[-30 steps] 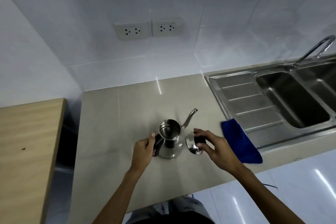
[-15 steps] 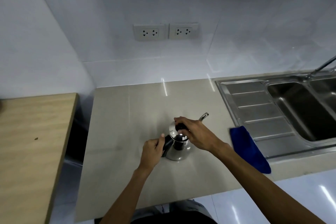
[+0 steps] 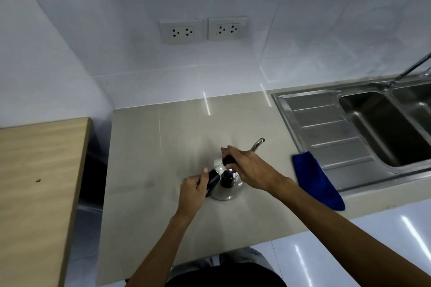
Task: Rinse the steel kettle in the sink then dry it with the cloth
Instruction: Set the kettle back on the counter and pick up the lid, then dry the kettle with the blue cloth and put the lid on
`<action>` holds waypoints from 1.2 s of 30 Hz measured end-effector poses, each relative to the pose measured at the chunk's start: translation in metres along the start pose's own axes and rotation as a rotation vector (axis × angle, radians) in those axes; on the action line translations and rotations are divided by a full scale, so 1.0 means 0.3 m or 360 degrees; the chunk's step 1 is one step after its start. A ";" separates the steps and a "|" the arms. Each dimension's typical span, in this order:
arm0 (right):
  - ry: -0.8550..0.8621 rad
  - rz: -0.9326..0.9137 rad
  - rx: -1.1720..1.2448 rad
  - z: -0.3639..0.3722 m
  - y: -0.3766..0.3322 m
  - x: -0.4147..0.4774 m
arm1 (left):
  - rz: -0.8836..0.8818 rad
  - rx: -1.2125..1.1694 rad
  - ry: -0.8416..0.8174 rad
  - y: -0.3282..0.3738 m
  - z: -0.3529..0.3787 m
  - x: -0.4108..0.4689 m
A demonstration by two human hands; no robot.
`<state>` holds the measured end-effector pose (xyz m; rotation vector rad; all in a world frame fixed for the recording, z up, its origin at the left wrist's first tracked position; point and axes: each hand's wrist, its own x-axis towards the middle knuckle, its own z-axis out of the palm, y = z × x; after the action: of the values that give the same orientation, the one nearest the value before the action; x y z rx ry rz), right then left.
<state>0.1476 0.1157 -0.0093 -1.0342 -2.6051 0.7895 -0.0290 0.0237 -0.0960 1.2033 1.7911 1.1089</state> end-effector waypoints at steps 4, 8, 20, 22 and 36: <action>0.0016 0.0063 0.0107 0.007 0.013 0.011 | -0.0024 0.0005 -0.0007 0.000 -0.002 0.002; -0.0002 0.0080 0.0163 0.018 0.024 0.008 | -0.0019 0.0026 0.0014 0.004 0.000 0.004; 0.0511 0.0253 0.0046 -0.015 0.097 -0.067 | -0.0129 0.0019 0.0092 0.057 0.015 -0.048; 0.0797 0.0589 0.0059 0.011 0.204 -0.185 | -0.0041 0.0212 0.0168 0.086 -0.010 -0.037; 0.0094 0.1561 -0.0542 0.183 0.687 -0.550 | 0.0864 0.0607 -0.0562 0.199 0.007 0.216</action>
<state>0.3621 0.1052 -0.1723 -2.4452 -2.1113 0.4340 -0.0276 0.0975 -0.0476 2.0594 1.4725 0.7705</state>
